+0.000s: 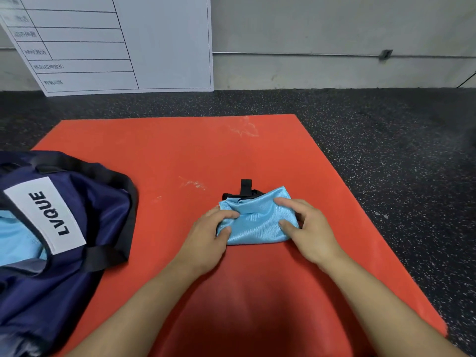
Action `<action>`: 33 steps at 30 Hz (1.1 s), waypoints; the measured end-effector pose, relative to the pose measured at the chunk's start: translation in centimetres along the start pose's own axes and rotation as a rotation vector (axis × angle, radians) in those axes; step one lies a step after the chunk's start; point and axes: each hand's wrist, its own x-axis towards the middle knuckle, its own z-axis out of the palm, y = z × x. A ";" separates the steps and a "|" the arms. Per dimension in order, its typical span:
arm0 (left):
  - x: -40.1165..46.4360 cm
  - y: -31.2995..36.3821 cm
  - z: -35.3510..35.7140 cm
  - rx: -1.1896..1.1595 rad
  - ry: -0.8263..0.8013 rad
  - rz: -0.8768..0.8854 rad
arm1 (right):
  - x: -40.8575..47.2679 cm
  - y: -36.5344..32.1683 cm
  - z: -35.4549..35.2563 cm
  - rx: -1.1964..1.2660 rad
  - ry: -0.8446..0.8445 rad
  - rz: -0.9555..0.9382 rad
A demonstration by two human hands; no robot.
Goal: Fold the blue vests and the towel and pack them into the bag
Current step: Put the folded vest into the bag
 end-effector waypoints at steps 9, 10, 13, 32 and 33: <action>-1.3 1.5 -4.1 -0.240 0.115 0.032 | 0.1 -3.6 -0.8 0.183 -0.014 -0.069; -1.8 1.7 -4.6 -0.245 0.125 0.038 | -0.1 -4.2 -0.8 0.188 -0.018 -0.083; -3.7 2.3 -6.4 -0.251 0.162 0.046 | -0.9 -6.3 -0.2 0.206 -0.039 -0.129; -19.3 -3.5 -29.1 0.008 0.548 0.071 | -5.0 -28.2 17.4 0.205 -0.076 -0.629; -19.3 -4.6 -31.0 0.010 0.578 0.061 | -4.7 -29.8 18.8 0.171 -0.055 -0.672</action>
